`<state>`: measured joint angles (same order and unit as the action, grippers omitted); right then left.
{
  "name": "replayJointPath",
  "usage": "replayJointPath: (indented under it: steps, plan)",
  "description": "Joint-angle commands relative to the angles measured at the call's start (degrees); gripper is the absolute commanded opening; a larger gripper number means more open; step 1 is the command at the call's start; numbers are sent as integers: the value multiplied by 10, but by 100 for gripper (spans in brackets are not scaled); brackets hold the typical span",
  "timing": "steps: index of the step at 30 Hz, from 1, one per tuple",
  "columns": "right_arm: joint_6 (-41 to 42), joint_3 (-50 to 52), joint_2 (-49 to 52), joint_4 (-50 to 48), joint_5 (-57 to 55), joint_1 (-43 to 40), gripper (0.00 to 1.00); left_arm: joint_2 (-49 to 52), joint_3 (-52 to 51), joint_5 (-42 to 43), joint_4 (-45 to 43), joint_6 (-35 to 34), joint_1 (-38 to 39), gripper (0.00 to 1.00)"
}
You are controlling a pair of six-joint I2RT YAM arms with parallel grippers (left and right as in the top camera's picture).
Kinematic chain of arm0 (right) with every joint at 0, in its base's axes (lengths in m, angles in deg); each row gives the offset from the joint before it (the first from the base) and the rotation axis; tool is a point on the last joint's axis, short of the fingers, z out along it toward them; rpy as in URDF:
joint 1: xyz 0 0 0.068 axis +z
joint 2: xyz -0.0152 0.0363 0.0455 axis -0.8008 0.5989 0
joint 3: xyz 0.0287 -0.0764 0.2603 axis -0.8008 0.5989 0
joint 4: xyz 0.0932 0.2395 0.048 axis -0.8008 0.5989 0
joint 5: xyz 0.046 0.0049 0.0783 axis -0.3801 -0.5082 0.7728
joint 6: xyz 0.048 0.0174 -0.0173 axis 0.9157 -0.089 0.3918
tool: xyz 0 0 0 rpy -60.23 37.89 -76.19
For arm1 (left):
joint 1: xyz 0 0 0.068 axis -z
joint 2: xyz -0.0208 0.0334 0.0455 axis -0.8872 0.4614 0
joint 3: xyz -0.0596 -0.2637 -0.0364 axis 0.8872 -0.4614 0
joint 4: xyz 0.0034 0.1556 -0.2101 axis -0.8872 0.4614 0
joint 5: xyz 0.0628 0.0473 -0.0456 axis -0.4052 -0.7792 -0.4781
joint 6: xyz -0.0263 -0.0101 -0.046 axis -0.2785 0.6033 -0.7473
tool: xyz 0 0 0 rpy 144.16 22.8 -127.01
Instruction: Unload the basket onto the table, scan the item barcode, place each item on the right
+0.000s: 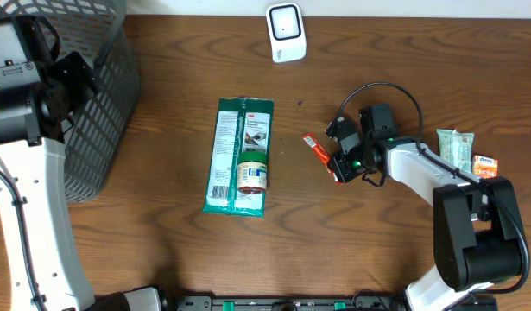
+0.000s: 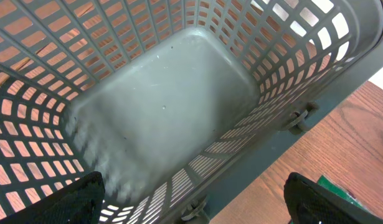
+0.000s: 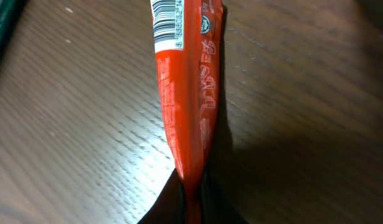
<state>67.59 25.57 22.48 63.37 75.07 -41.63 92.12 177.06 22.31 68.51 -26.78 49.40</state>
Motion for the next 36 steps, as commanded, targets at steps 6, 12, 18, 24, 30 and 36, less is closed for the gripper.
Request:
replayJointPath:
  steps: [6,12,18,24,30,36]
  plan:
    - [45,15,23,4,9,-2,1,0,3,-7,0,5,-3,93]
    - [45,15,23,4,9,-2,1,0,3,-7,0,5,-3,92]
    - [46,15,23,2,9,-2,1,0,3,-7,0,5,-3,92]
    - [46,15,23,0,9,-2,2,0,3,-7,0,5,-3,93]
    - [46,15,23,-2,9,-2,2,0,3,-7,0,5,-3,92]
    - [46,15,23,-2,9,-2,2,0,3,-7,0,5,-3,93]
